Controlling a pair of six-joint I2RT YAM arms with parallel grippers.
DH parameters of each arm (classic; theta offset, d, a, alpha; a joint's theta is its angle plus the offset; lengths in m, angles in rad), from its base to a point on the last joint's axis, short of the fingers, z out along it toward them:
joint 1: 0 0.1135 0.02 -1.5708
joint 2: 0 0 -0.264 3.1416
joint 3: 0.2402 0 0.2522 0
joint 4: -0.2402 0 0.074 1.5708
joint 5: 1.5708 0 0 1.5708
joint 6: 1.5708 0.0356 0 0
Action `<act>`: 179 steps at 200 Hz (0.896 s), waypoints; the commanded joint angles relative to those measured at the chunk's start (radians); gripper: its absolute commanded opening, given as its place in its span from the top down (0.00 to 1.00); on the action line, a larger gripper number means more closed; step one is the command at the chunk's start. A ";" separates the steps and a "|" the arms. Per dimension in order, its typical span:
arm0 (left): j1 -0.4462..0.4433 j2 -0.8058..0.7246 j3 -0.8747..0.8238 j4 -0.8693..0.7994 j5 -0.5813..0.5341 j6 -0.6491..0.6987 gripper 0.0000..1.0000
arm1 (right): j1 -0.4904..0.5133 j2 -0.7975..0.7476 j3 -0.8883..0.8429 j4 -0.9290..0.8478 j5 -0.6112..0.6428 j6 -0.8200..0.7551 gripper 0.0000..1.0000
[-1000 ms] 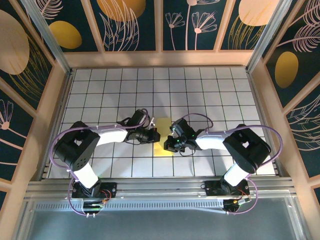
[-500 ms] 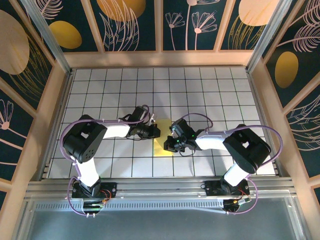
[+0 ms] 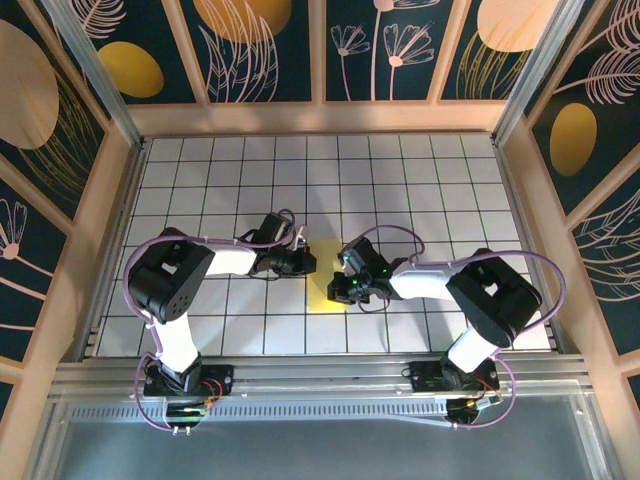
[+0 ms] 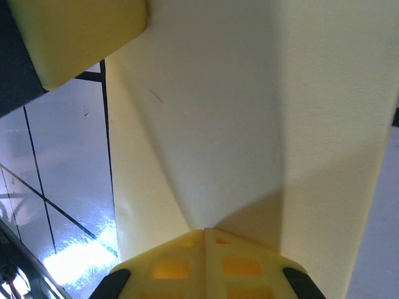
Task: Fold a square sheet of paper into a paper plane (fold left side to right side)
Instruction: First fold the square sheet of paper in half at the center of the table.
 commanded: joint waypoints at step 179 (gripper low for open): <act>0.172 0.204 0.248 -0.024 -0.130 0.094 0.97 | -0.007 0.058 -0.047 -0.199 0.131 -0.026 1.00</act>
